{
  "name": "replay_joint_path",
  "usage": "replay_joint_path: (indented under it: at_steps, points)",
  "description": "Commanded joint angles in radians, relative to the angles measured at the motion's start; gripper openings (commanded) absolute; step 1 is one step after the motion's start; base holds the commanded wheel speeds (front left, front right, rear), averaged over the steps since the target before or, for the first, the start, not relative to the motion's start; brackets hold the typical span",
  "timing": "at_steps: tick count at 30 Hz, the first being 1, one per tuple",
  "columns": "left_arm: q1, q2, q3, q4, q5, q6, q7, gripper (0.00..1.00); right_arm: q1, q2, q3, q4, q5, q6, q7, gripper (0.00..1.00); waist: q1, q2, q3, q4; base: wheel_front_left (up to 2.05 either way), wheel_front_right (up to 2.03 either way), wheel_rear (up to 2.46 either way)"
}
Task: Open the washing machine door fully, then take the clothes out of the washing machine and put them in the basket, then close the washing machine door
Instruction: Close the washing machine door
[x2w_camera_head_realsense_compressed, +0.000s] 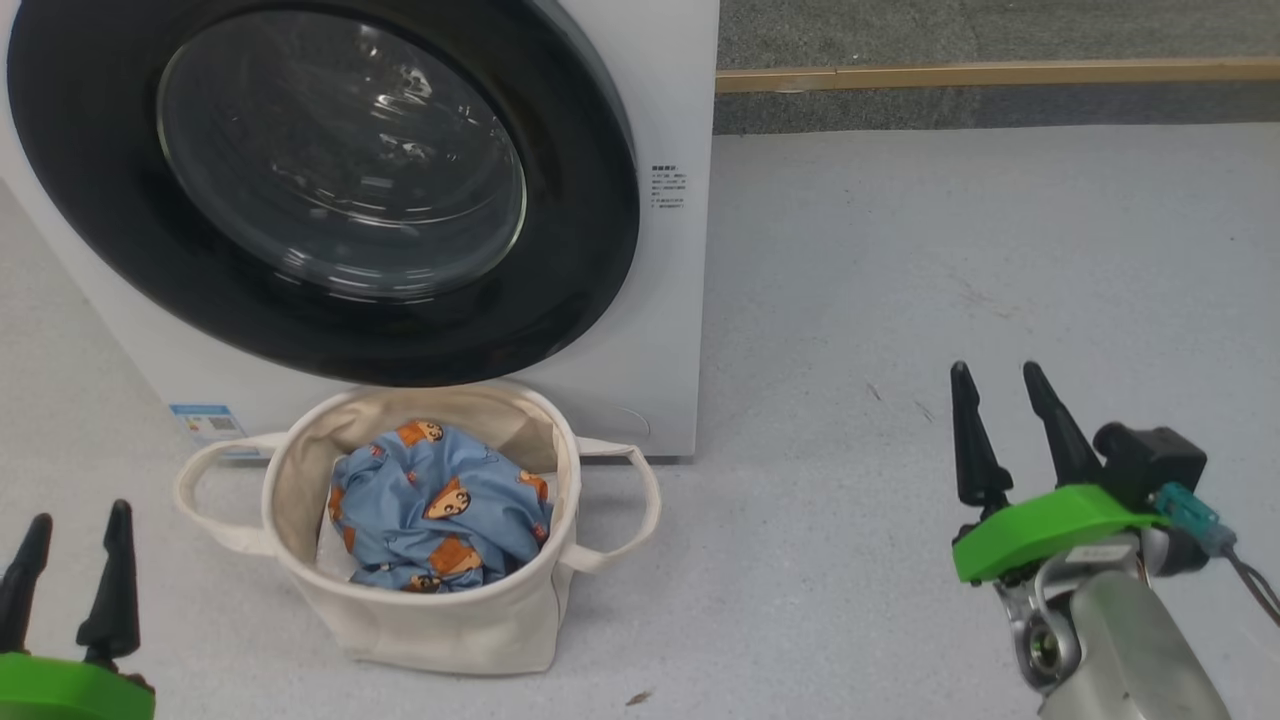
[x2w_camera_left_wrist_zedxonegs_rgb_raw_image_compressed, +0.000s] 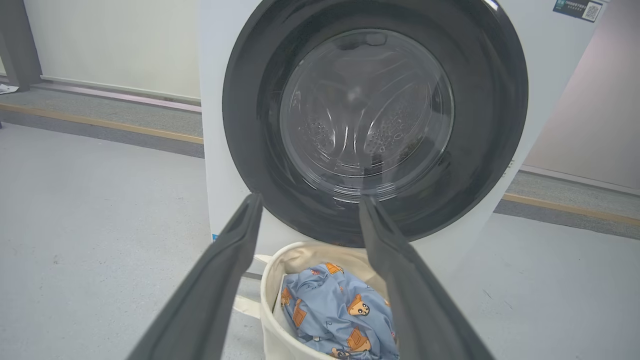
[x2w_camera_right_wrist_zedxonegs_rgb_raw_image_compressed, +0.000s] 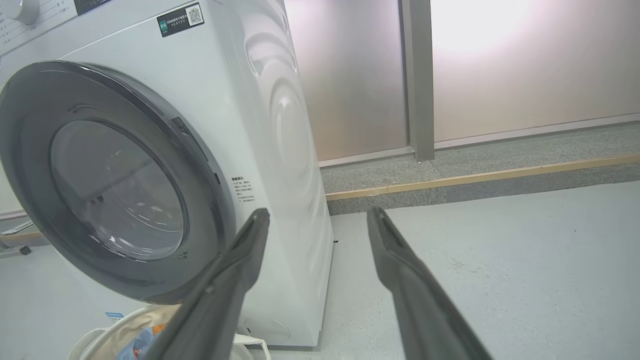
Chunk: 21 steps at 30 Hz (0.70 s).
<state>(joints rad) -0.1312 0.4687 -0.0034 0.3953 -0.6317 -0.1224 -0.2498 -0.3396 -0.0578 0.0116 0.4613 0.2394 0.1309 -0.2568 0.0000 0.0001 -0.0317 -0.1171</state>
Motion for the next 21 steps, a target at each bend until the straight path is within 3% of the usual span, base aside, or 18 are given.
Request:
replay_joint_path:
  at_steps: [1, 21]
  points:
    - [-0.034, 0.047, 0.037, -0.028, 0.019, 0.007, -0.010, 1.00, -0.010, 0.008, 0.018, -0.039, -0.005, 0.000, -0.005, 1.00, 0.0000, -0.0001, -0.002, -0.001, 0.00, 0.00, 0.00]
    - [-0.038, 0.052, -0.005, -0.020, 0.025, -0.002, -0.011, 1.00, 0.012, 0.008, 0.035, -0.042, 0.007, 0.000, -0.005, 1.00, 0.0000, -0.0001, -0.009, -0.007, 0.00, 0.00, 0.00]
